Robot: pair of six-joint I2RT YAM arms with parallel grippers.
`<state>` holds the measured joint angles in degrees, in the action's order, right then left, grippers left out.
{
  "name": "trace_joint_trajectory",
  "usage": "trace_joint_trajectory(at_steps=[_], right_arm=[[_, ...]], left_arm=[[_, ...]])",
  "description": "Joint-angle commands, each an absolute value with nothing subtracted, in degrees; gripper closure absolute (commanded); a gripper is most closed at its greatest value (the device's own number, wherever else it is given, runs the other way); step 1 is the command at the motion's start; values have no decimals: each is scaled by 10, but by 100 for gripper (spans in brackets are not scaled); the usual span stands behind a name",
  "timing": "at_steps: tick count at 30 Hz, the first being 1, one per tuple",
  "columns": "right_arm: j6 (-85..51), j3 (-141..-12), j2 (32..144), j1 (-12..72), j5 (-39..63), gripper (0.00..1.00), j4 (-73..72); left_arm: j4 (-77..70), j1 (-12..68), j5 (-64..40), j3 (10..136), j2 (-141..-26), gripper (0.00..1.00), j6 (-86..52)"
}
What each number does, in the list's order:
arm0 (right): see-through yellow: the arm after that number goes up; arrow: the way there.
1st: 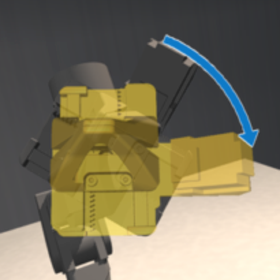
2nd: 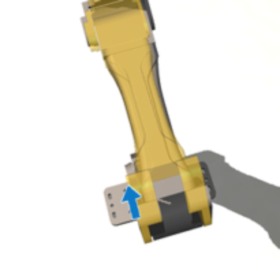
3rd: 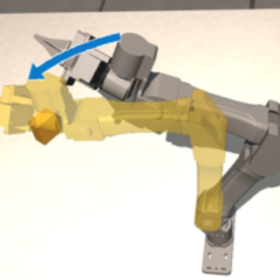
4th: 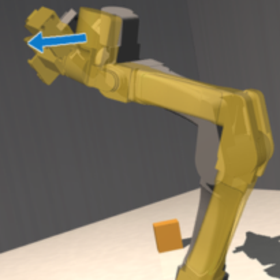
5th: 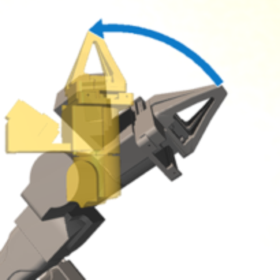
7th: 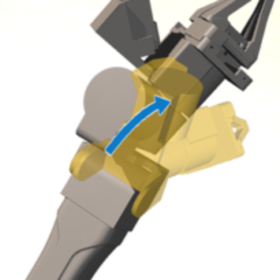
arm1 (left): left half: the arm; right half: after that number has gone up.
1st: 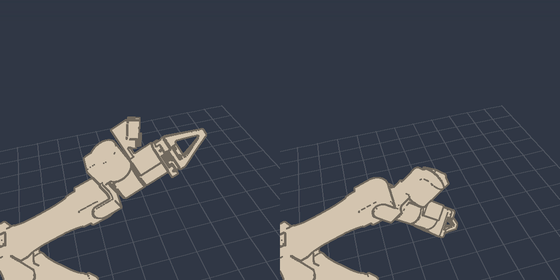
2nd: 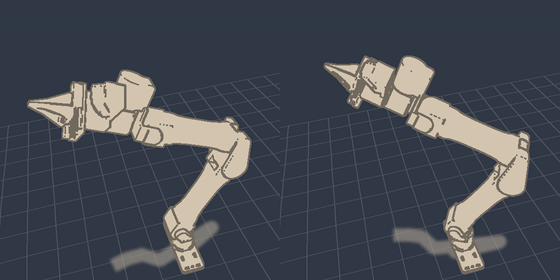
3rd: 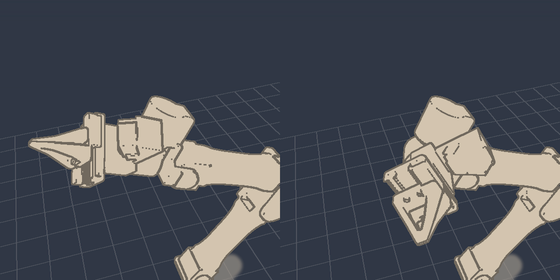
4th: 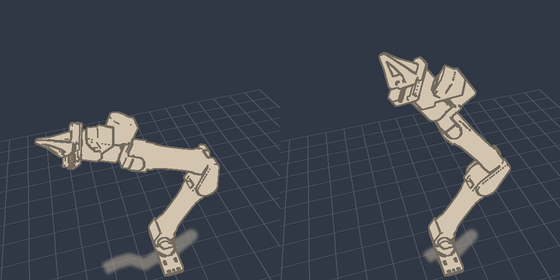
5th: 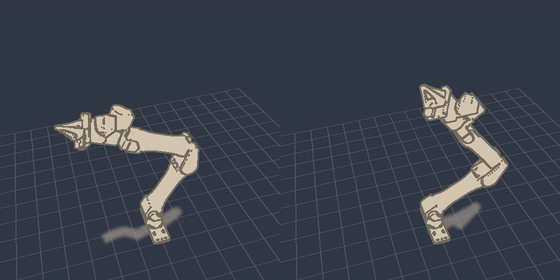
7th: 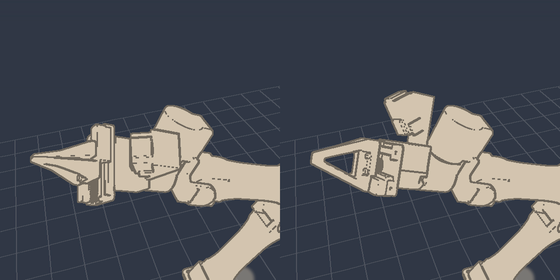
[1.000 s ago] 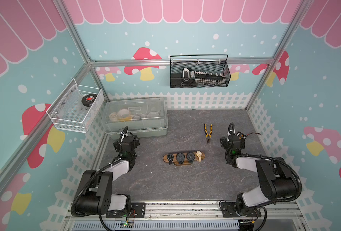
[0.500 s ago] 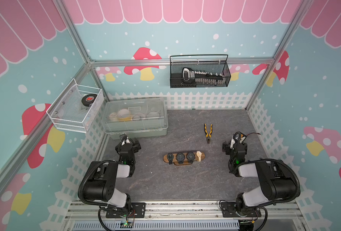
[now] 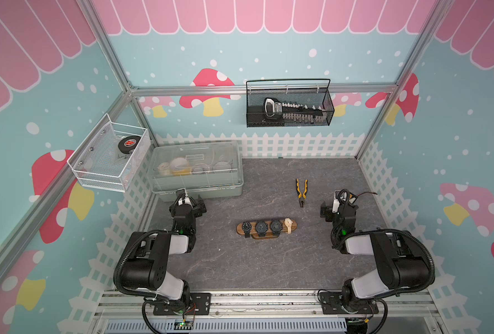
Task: Place watch on stand
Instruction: Reset both arms
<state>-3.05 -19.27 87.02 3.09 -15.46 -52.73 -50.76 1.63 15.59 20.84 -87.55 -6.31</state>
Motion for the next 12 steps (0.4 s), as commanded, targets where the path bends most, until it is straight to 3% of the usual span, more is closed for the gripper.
trace_joint_trajectory(at_steps=[1,12], right_arm=[[-22,-201,873,29,-151,0,-536],[-22,-202,873,29,-150,0,-533]], left_arm=[[-514,16,151,216,-877,1,-51],[-510,16,149,217,-875,1,-53]])
